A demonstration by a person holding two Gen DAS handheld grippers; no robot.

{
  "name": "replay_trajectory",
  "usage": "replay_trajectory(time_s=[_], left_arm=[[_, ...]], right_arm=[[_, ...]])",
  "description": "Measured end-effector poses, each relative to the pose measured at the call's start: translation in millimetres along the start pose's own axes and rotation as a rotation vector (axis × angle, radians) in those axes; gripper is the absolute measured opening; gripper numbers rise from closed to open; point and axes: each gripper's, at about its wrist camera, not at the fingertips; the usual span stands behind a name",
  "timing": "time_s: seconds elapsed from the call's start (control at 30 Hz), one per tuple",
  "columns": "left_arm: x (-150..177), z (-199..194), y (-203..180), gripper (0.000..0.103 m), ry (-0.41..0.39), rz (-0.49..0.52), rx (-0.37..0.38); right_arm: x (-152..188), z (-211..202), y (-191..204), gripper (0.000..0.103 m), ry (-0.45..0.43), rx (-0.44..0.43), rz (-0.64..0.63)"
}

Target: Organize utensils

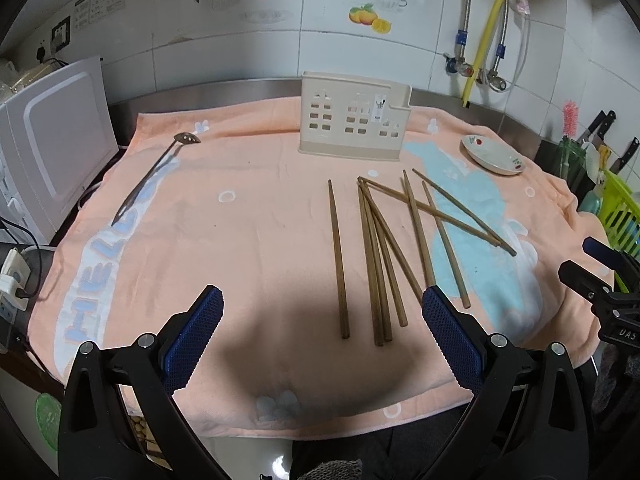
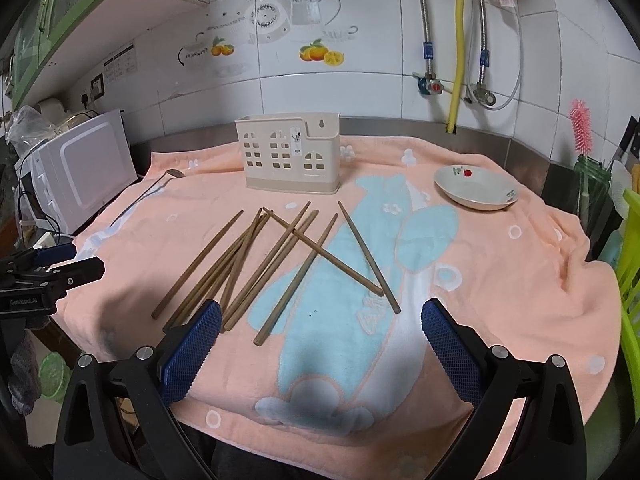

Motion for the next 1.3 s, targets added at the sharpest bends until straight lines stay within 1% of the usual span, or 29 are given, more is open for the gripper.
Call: replay_trajectory(time_s=[0.23,0.47,0.6,0.7,0.77,0.9,0.97,1.0,1.03,1.17,1.3], left_arm=[[4.5,22.6,0.9,0.097,0.046,0.008,0.018],[4.5,41.0,-3.1,0.096,0.072,0.02,0.034],[4.8,50.4,-2.3,0.09,0.091,0.016,0.042],[5.5,56.6,-1.4,0.085,0.105,0.013,0.049],[5.1,58.9,-0.2,0.083,0.108,0.013,0.052],[3.4,59.1,3.0,0.082,0.104,0.013,0.055],[3.0,58.2,2.4,0.082,0.103,0.02,0.056],[2.9,57.8,2.3,0.082,0.103,0.021,0.058],[2.9,57.3,1.5,0.081,0.101,0.022,0.064],[3.0,56.9,-7.0,0.072,0.103,0.017,0.119],[2.2,59.5,-30.6,0.061,0.102,0.04,0.196]], right_arm=[[4.6,14.2,-9.6,0.097,0.025,-0.003,0.013],[6.9,26.3,-27.9,0.096,0.037,0.003,0.043],[6.0,32.9,-35.6,0.094,0.048,0.009,0.053],[3.9,37.2,-37.6,0.086,0.052,-0.01,0.077],[3.2,40.2,-34.4,0.084,0.058,-0.022,0.082],[0.8,44.5,-24.9,0.077,0.051,-0.02,0.071],[0.6,47.4,-25.5,0.075,0.055,-0.01,0.069],[0.7,49.7,-27.1,0.073,0.059,-0.008,0.073],[1.3,52.1,-29.5,0.07,0.064,-0.011,0.078],[2.5,57.8,-38.5,0.07,0.075,0.0,0.094],[3.9,57.8,-44.4,0.07,0.072,0.0,0.106]])
Point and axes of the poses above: each gripper's, at about its wrist camera, not at the fingertips, and z roughly the way its jaws point, y to its left, x to its underside, and after that the axes turned 3 degrees about -y, right-handed
